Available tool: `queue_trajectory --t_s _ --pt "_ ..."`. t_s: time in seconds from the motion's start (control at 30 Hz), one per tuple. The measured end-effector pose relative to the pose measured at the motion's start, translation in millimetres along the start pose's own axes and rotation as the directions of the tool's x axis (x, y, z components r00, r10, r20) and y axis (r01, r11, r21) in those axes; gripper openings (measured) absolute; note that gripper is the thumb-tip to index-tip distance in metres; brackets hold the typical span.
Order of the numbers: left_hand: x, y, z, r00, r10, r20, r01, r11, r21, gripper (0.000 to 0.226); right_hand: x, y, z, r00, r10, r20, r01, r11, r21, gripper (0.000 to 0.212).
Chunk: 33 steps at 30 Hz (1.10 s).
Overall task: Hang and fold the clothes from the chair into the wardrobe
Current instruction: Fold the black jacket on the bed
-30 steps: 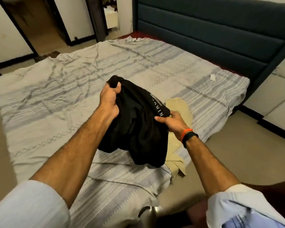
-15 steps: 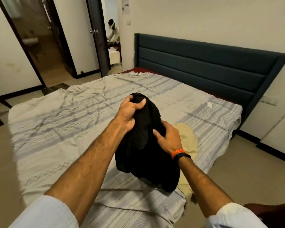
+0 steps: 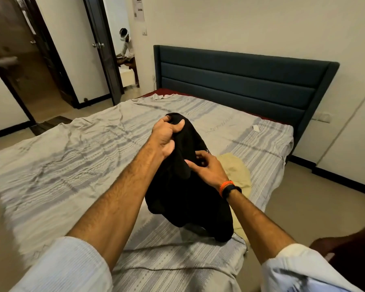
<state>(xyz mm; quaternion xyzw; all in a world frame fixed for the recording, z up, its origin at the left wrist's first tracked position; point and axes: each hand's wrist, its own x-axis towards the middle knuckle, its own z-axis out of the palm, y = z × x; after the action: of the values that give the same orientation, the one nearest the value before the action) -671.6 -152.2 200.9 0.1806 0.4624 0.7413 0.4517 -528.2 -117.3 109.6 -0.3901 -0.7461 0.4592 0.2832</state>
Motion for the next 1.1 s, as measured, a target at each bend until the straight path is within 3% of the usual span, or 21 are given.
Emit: queue_trajectory --t_s 0.03,0.1,0.17,0.2,0.27,0.33,0.4,0.43,0.47,0.5,0.57,0.6,0.67,0.7,0.77,0.83,0.87,0.93,1.0,1.07,1.1 --pt "1.6 3.0 1.9 1.000 -0.006 0.001 0.006 1.000 0.010 0.034 7.3 -1.4 0.3 0.999 -0.013 -0.044 0.012 1.000 -0.020 0.020" --pt "2.9 7.6 4.0 1.000 -0.019 -0.007 0.019 1.000 0.001 0.024 24.2 0.2 -2.1 0.995 0.021 -0.095 -0.017 0.999 0.042 0.034" --pt "0.7 12.7 -1.3 1.000 -0.022 0.011 0.022 0.998 0.059 0.013 36.1 -4.6 -8.4 0.989 0.069 -0.132 -0.032 0.964 0.263 0.039" --pt "0.2 13.2 -8.9 0.999 -0.030 0.045 0.022 0.985 0.172 0.011 36.6 -13.0 -13.0 0.985 0.098 -0.143 -0.037 0.926 0.375 0.034" --pt "0.8 7.3 -29.9 0.987 -0.100 0.124 0.037 0.901 0.433 0.032 38.4 -25.8 -22.1 0.980 0.141 -0.141 -0.047 0.851 0.524 0.028" --pt "0.2 -5.5 -46.0 0.972 -0.185 0.142 0.051 0.762 0.645 0.078 42.3 -35.7 -27.0 0.980 0.140 -0.141 -0.029 0.802 0.597 0.026" --pt "2.6 -25.6 -50.8 0.973 -0.214 0.084 0.044 0.534 0.844 0.123 49.6 -40.5 -26.6 0.976 0.143 -0.163 -0.011 0.784 0.621 0.027" --pt "4.1 -38.4 -51.6 0.980 -0.193 0.050 0.033 0.405 0.914 0.128 54.2 -39.7 -25.4 0.973 0.153 -0.170 -0.015 0.785 0.620 0.028" --pt "4.7 -48.5 -49.8 0.990 -0.136 0.024 0.019 0.300 0.954 0.116 57.4 -40.2 -25.3 0.973 0.161 -0.166 -0.026 0.791 0.612 0.028" --pt "6.4 -55.6 -47.7 0.999 -0.037 0.022 -0.013 0.230 0.973 0.088 61.6 -38.0 -25.3 0.974 0.153 -0.169 -0.024 0.806 0.591 0.029" --pt "6.2 -56.9 -40.8 0.991 0.134 0.017 -0.043 0.193 0.980 0.039 71.2 -29.5 -28.7 0.973 0.106 -0.206 -0.021 0.926 0.377 0.033" --pt "4.7 -51.6 -36.5 0.982 0.189 0.006 -0.044 0.197 0.979 0.030 71.4 -25.0 -31.9 0.975 0.058 -0.214 -0.020 0.984 0.174 0.032" --pt "8.0 -36.0 -29.4 0.967 0.252 -0.023 -0.045 0.261 0.964 0.029 63.6 -17.0 -36.0 0.979 -0.026 -0.203 0.001 0.992 -0.123 0.023" --pt "11.4 -28.0 -27.2 0.964 0.261 -0.055 -0.040 0.344 0.938 0.030 59.0 -12.3 -37.6 0.981 -0.041 -0.188 0.014 0.990 -0.139 0.030" --pt "20.3 -16.4 -25.5 0.962 0.227 -0.149 -0.018 0.603 0.798 0.030 41.6 -7.8 -41.5 0.994 -0.037 -0.101 0.035 0.999 -0.023 0.050" --pt "27.1 -9.5 -25.9 0.967 0.111 -0.231 0.037 0.832 0.554 0.033 29.0 -5.5 -40.1 0.992 -0.005 0.124 -0.016 0.986 0.168 0.073" --pt "29.3 -6.6 -26.5 0.967 0.046 -0.252 0.070 0.898 0.435 0.034 26.2 -4.0 -38.2 0.975 -0.009 0.220 -0.040 0.976 0.216 0.076" --pt "35.1 -3.5 -26.8 0.969 -0.042 -0.245 0.114 0.951 0.288 0.031 22.6 -5.4 -34.1 0.944 -0.040 0.328 -0.043 0.969 0.242 0.071" --pt "37.2 -2.7 -27.1 0.967 -0.087 -0.241 0.145 0.962 0.231 0.031 26.2 -10.3 -27.7 0.939 -0.061 0.338 -0.002 0.983 0.183 0.063" --pt "38.2 -4.3 -30.3 0.965 -0.119 -0.233 0.164 0.970 0.181 0.034 33.1 -15.5 -23.1 0.971 -0.066 0.229 0.076 0.997 -0.033 0.050" --pt "36.9 -4.5 -32.6 0.961 -0.135 -0.242 0.178 0.970 0.164 0.036 36.8 -20.3 -24.2 0.983 -0.083 0.164 0.117 0.971 -0.211 0.052"
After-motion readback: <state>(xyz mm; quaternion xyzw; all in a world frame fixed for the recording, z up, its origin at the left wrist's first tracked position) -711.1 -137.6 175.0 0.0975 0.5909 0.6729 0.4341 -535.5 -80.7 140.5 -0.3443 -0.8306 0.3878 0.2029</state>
